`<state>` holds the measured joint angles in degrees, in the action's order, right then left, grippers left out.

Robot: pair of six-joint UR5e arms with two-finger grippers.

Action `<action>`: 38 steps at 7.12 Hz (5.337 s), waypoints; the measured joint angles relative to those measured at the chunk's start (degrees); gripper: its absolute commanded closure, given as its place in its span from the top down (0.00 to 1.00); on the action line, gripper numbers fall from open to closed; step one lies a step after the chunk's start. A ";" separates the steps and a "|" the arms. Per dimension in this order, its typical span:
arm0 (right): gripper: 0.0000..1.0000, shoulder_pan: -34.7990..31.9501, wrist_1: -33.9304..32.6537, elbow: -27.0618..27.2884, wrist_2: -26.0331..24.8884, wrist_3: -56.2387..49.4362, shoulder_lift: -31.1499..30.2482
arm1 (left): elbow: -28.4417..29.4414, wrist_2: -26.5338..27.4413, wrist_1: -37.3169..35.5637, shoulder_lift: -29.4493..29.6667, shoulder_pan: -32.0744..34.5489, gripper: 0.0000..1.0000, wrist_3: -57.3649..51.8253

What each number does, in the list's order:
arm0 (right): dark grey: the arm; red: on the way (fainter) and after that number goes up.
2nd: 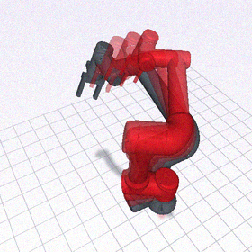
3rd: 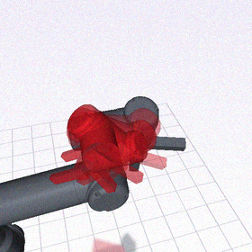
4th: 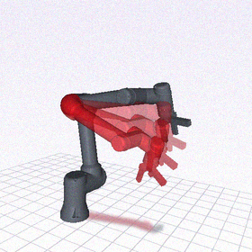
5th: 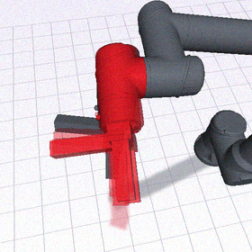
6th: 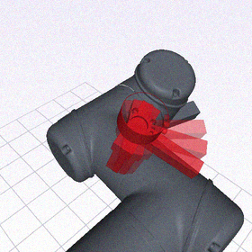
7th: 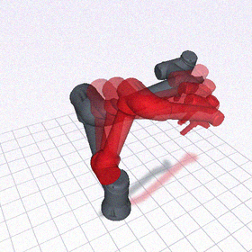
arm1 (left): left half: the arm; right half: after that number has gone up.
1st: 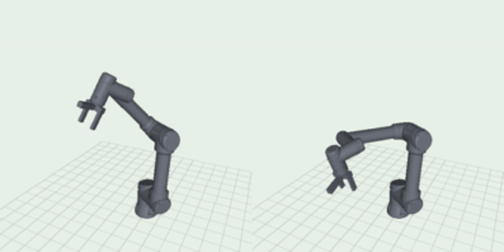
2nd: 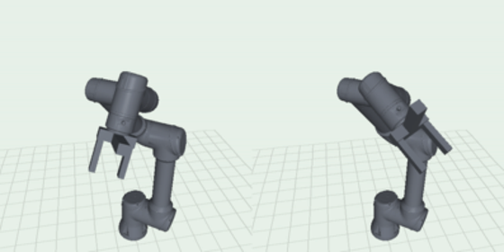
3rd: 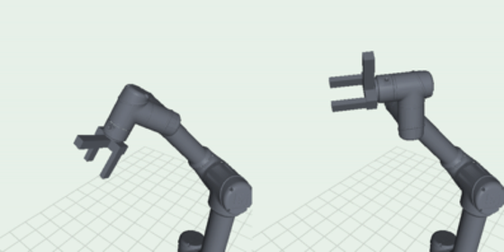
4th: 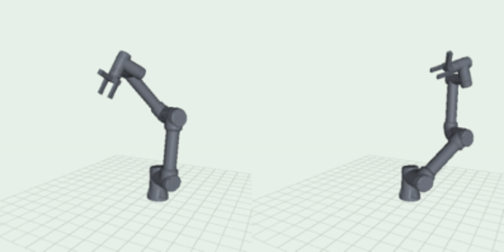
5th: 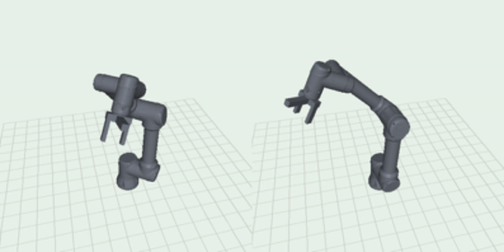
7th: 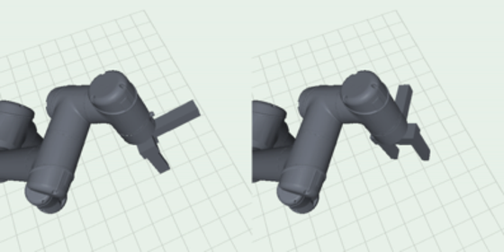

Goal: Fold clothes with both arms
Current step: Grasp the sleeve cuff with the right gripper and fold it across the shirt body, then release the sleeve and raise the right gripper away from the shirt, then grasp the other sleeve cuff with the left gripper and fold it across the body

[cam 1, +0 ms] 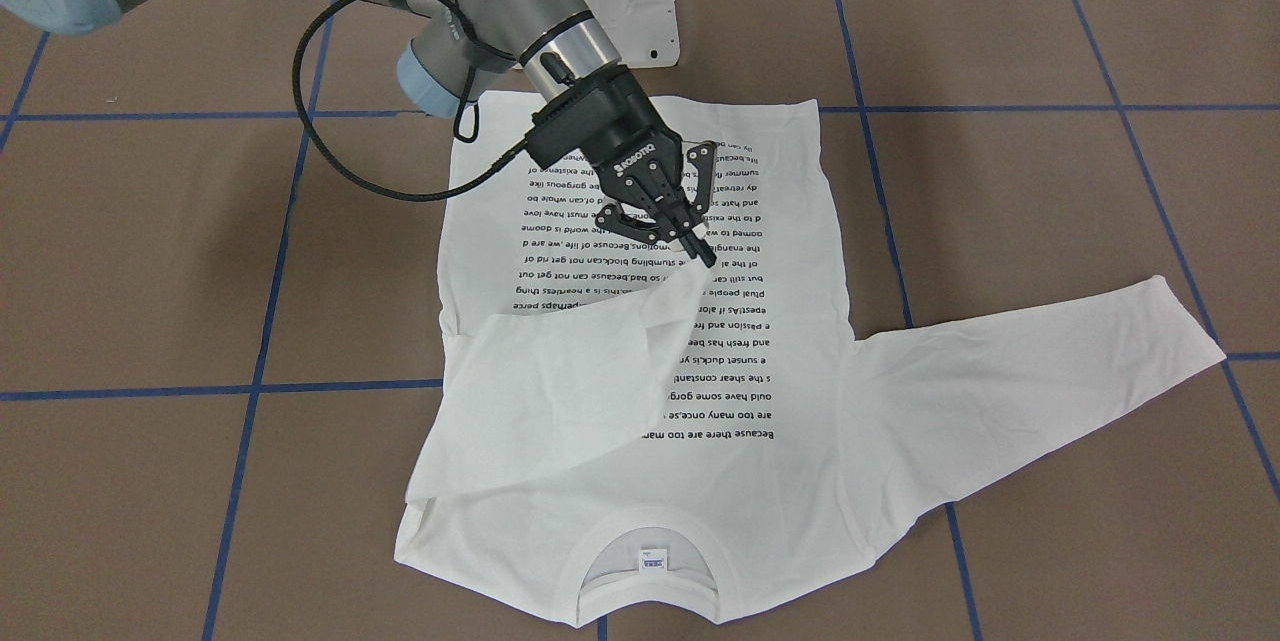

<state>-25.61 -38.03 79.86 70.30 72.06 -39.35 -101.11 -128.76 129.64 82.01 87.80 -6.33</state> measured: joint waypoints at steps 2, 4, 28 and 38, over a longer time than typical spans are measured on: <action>0.99 4.66 -0.02 -7.94 -3.14 -0.23 4.96 | 0.35 0.00 -0.04 0.01 0.00 1.00 0.02; 1.00 8.74 -0.38 -9.96 -4.41 -0.11 5.65 | 1.08 0.00 -0.01 0.12 0.00 1.00 0.04; 1.00 -41.16 -52.41 33.66 53.21 -38.82 -38.79 | 31.69 13.12 35.58 5.09 -26.34 0.79 45.79; 1.00 -41.10 -52.32 33.54 53.23 -38.75 -38.71 | 31.54 13.06 37.05 4.45 -27.55 0.00 45.23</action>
<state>-66.71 -90.35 113.39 123.53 33.31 -78.06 -69.57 -115.70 166.69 86.46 60.25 38.90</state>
